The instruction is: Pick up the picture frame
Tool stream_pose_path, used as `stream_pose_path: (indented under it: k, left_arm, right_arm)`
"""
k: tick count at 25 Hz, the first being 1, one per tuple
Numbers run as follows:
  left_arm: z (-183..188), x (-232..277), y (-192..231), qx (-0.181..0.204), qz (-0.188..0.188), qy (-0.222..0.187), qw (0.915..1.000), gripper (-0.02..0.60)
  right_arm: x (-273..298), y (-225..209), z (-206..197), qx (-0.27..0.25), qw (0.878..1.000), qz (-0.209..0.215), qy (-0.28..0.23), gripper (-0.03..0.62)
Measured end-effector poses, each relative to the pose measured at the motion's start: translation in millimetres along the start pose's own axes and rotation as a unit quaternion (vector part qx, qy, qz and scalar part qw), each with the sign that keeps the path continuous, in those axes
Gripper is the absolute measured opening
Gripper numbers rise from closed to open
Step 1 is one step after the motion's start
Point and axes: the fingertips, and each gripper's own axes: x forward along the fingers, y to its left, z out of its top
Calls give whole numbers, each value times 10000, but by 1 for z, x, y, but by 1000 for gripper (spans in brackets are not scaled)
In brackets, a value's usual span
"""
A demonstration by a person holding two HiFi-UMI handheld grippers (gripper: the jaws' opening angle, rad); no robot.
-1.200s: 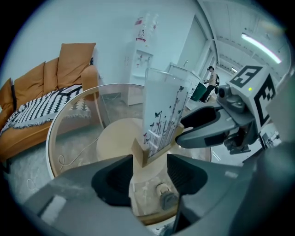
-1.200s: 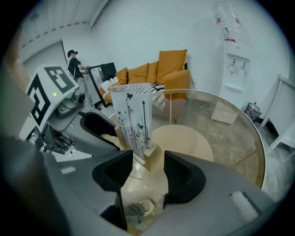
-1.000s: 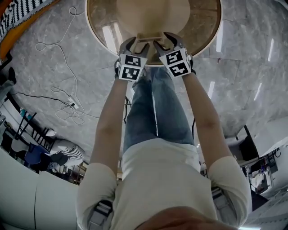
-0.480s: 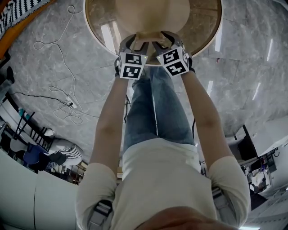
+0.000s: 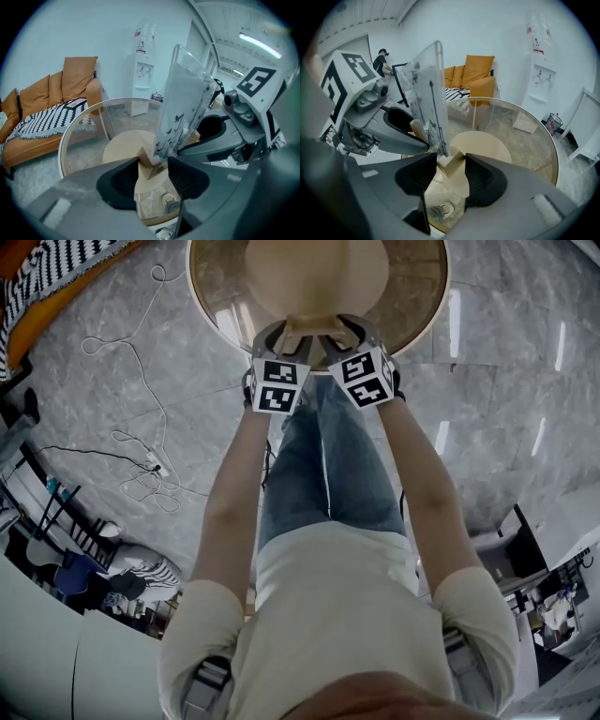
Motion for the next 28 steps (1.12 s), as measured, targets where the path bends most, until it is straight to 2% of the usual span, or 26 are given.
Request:
stream_pose_path:
  k: [13,28]
  left_arm:
    - [14,-107,-37,205,31,-438,9988,197]
    - [5,-212,-85,385,-39,-796,9961,196]
  right_arm:
    - [-95,59,31,-139,9987,-349,-341,190]
    - [-189,131,38,-205,9957,-652,-622,189]
